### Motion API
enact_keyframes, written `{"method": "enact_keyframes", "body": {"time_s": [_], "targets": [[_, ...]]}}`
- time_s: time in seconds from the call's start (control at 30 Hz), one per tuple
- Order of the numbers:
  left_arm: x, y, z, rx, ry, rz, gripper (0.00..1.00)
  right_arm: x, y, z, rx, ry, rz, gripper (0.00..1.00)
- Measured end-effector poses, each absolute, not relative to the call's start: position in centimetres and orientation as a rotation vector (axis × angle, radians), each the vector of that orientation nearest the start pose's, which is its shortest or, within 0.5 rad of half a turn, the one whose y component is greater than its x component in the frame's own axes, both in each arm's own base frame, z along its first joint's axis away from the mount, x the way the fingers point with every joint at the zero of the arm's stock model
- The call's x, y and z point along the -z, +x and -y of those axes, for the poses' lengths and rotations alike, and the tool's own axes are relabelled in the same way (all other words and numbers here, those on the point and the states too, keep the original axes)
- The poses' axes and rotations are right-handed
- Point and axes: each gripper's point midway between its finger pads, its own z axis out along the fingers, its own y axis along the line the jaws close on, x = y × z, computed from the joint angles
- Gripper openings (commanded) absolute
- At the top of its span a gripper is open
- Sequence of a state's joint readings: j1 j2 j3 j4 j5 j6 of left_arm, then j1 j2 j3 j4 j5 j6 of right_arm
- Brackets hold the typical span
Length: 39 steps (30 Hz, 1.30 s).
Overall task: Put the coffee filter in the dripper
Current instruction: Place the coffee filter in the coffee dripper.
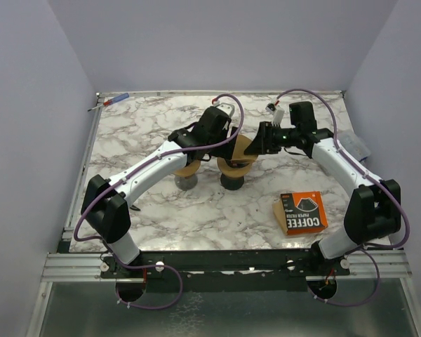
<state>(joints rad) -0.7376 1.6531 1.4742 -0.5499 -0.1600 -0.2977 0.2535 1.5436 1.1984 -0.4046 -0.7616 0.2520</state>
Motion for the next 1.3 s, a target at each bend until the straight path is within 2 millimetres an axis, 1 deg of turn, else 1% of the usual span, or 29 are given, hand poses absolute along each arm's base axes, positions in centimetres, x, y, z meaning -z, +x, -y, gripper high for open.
{"method": "enact_keyframes", "body": {"time_s": [0.4,0.57,0.73,0.83,0.9,1.07,1.17,1.3], "targets": [[-19.2,34.4,29.5,0.365,0.432,-2.281,0.79,-18.8,33.5,-22.0,-1.112,-0.409,-2.292,0.54],[-19.2,34.4,29.5,0.366,0.432,-2.281,0.85,-19.1,33.5,-22.2,-1.098,-0.423,-2.288,0.55],[-19.4,34.3,29.6,0.380,0.432,-2.278,0.90,-20.0,33.8,-22.5,-1.096,-0.435,-2.265,0.56],[-20.1,34.1,29.8,0.409,0.432,-2.265,0.93,-20.5,33.9,-22.7,-1.098,-0.444,-2.253,0.56],[-21.0,34.0,29.9,0.431,0.426,-2.246,0.94,-20.8,34.0,-22.8,-1.098,-0.447,-2.246,0.56],[-23.6,33.8,30.1,0.483,0.408,-2.185,0.96,-20.9,33.9,-23.1,-1.099,-0.459,-2.244,0.55],[-24.7,33.8,30.1,0.500,0.400,-2.158,0.96,-20.8,33.7,-23.3,-1.096,-0.461,-2.251,0.55],[-25.4,33.6,30.0,0.511,0.397,-2.143,0.92,-20.5,33.5,-23.4,-1.085,-0.461,-2.266,0.55]]}}
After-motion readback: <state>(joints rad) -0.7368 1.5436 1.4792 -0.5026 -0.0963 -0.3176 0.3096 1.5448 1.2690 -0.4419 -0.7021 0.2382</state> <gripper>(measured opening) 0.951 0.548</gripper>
